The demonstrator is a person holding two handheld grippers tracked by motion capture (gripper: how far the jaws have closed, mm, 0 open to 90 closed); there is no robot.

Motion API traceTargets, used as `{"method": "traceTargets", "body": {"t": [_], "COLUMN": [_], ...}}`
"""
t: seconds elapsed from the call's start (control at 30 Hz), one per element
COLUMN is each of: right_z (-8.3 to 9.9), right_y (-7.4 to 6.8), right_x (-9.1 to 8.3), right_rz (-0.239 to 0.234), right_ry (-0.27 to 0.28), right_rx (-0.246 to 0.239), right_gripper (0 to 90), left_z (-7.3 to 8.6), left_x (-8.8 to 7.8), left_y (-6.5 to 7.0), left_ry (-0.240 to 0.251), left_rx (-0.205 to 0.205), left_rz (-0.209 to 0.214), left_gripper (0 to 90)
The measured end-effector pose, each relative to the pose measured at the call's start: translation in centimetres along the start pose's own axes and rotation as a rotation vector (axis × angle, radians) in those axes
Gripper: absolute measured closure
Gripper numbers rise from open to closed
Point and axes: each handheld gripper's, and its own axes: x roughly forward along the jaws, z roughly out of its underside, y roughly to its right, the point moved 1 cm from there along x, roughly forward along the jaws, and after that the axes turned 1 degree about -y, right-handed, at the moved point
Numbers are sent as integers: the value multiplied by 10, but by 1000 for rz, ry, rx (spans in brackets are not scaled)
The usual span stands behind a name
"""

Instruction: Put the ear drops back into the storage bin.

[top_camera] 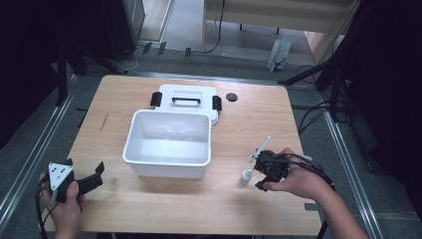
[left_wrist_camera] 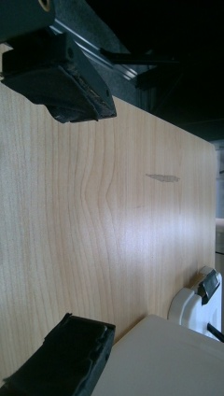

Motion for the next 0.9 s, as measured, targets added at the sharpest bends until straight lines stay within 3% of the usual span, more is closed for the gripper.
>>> {"method": "traceTargets", "body": {"t": [0.33, 0.6, 0.9], "right_z": [-27, -35, -37], "right_y": [0, -1, -2], "right_x": [4, 7, 12], "right_rz": [-3, 5, 12], "right_ry": [19, -4, -15], "right_rx": [-28, -23, -38], "right_gripper": [603, 710, 712], "left_z": [0, 0, 0], "left_x": [0, 0, 1], "left_y": [0, 0, 1], "left_ry": [-2, -8, -5], "left_rx": [-2, 7, 9], "left_rz": [4, 3, -1], "left_gripper": [11, 11, 11]}}
